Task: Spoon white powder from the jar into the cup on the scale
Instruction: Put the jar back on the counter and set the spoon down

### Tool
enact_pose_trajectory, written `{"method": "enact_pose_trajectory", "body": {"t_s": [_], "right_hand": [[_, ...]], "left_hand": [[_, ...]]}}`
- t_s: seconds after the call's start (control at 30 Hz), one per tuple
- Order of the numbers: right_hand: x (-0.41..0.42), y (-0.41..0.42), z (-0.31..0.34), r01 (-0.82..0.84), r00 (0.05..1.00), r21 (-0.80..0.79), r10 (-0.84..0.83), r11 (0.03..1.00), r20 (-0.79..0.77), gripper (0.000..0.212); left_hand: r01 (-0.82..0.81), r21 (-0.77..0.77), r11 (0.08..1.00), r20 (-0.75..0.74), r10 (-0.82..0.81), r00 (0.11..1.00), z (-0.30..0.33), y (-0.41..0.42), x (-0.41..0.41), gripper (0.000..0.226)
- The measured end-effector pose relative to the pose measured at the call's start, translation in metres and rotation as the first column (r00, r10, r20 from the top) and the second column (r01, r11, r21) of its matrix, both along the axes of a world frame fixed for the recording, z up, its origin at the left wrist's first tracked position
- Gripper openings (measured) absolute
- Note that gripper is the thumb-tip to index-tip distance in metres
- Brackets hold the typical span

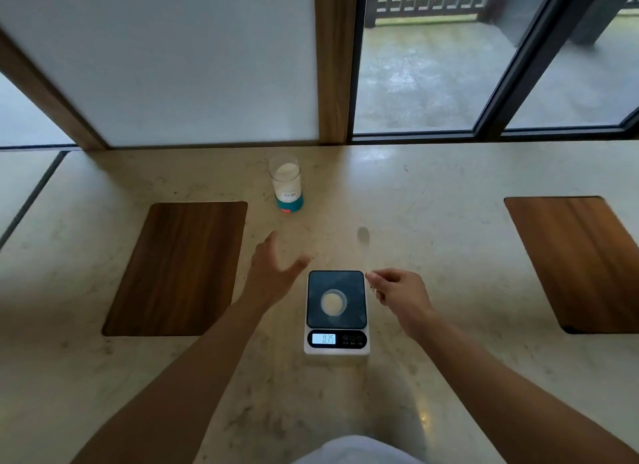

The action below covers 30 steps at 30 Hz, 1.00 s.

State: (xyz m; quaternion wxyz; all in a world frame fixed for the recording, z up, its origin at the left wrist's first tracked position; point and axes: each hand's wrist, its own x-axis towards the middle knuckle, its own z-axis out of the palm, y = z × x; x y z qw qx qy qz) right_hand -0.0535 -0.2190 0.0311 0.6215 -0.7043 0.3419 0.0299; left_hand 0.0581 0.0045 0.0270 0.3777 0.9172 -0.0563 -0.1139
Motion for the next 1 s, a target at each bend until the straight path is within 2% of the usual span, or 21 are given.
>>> {"method": "enact_pose_trajectory", "body": {"t_s": [0.1, 0.23, 0.57, 1.0], "right_hand": [[-0.016, -0.007, -0.011, 0.009, 0.999, -0.137, -0.013, 0.991, -0.029, 0.012], [-0.037, -0.015, -0.022, -0.002, 0.997, -0.206, -0.015, 0.979, -0.082, 0.009], [-0.058, -0.023, -0.045, -0.007, 0.985, -0.137, -0.016, 0.991, -0.171, 0.004], [-0.074, -0.023, -0.066, -0.121, 0.949, -0.140, 0.073, 0.983, -0.307, 0.020]], "left_hand": [[0.013, 0.003, 1.000, 0.035, -0.013, 0.999, 0.000, 0.000, -0.013, 0.101], [0.046, 0.042, 0.998, -0.024, -0.045, 0.999, -0.005, 0.005, -0.022, 0.098], [0.086, 0.075, 0.993, -0.072, -0.081, 0.994, -0.009, 0.003, -0.049, 0.096], [0.037, 0.064, 0.997, -0.112, -0.030, 0.993, -0.020, 0.004, -0.062, 0.086]]}}
